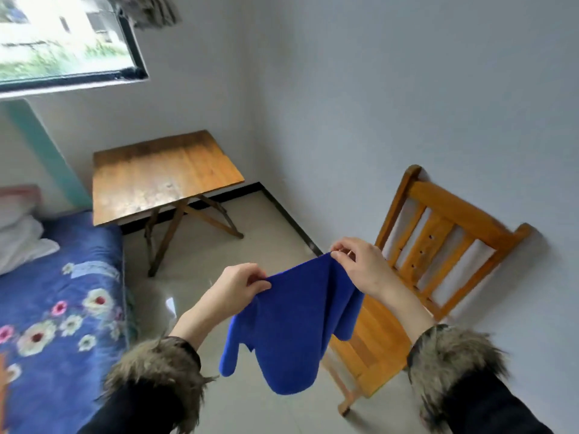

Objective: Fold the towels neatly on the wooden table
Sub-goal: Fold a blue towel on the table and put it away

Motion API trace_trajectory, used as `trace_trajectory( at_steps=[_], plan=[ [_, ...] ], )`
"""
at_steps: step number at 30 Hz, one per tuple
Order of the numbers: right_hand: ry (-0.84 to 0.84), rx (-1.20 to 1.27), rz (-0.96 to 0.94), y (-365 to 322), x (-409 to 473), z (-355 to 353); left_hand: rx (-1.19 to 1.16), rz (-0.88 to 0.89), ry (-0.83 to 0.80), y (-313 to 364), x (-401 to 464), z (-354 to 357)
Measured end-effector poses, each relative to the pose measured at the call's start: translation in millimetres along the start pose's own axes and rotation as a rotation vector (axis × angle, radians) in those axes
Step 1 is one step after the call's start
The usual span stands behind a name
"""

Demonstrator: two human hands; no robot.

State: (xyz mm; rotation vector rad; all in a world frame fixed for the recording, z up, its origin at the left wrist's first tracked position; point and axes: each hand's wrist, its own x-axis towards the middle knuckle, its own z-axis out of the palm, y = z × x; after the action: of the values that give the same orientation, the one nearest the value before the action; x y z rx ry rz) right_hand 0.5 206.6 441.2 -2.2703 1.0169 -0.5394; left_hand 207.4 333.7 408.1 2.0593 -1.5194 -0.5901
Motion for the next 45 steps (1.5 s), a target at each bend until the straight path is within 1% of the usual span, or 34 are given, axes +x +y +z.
trace_trajectory(
  at_steps=[3,5,7,10,14,18,25,28,30,35,40,42,45],
  plan=[
    [-0.043,0.046,-0.019,-24,51,28,-0.047,-0.139,0.106,-42,10,-26],
    [-0.073,0.071,-0.042,-37,86,45,-0.073,-0.192,0.166,-63,22,-43],
    [-0.098,0.091,-0.075,-48,123,61,-0.101,-0.226,0.168,-82,38,-61],
    [-0.140,0.110,-0.121,-59,180,81,-0.186,-0.255,0.111,-109,66,-91],
    [-0.221,0.115,-0.185,-68,261,103,-0.298,-0.304,0.155,-139,110,-129],
    [-0.264,0.087,-0.226,-75,337,118,-0.263,-0.368,0.202,-164,161,-156],
    [-0.255,0.051,-0.268,-84,448,151,-0.157,-0.485,0.500,-203,236,-200],
    [-0.242,0.053,-0.290,-93,496,170,-0.164,-0.478,0.568,-227,270,-221],
    [-0.241,0.070,-0.284,-99,529,185,-0.175,-0.453,0.551,-247,293,-238],
    [-0.276,0.129,-0.240,-118,620,223,-0.207,-0.445,0.439,-315,360,-292],
    [-0.245,0.084,-0.230,-144,712,259,-0.161,-0.421,0.447,-376,429,-351],
    [-0.222,0.052,-0.233,-153,746,275,-0.115,-0.448,0.446,-401,454,-370],
    [-0.233,-0.043,-0.220,-160,790,298,-0.087,-0.483,0.453,-438,492,-387]
  ],
)
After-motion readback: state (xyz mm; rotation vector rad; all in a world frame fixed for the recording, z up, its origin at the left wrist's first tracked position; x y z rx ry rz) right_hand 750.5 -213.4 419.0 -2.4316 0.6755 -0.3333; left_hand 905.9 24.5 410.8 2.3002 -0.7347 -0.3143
